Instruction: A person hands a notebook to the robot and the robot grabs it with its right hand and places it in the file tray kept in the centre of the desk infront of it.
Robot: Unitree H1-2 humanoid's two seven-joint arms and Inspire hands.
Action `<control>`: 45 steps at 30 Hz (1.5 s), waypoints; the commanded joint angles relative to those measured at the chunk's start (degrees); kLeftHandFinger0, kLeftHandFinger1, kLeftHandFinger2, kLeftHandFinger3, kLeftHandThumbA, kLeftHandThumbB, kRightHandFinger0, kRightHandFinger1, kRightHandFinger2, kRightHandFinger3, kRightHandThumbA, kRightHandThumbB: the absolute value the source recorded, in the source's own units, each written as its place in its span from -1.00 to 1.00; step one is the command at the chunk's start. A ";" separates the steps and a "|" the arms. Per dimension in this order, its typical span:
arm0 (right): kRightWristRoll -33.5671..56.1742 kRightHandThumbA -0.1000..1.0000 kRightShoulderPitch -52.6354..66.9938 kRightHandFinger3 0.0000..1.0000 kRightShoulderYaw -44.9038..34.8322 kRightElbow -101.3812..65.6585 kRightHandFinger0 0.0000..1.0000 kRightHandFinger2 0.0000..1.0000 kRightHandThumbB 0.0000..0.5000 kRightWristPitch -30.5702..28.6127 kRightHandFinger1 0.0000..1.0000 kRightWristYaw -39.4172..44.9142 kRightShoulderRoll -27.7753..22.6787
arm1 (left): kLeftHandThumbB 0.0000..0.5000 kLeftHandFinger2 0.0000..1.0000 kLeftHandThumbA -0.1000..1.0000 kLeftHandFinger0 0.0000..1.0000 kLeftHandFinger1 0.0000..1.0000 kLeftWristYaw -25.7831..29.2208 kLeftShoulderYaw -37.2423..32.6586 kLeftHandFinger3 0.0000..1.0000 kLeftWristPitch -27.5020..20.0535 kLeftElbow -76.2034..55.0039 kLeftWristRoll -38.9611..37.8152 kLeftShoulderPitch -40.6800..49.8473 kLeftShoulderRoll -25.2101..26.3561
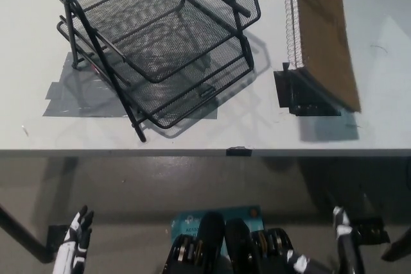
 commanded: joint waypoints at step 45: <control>-20.39 1.00 -44.18 1.00 -9.92 14.94 1.00 1.00 0.12 8.01 1.00 -14.73 1.83 | 0.37 1.00 1.00 1.00 1.00 1.31 0.02 1.00 -3.25 -0.82 -0.19 -4.81 1.84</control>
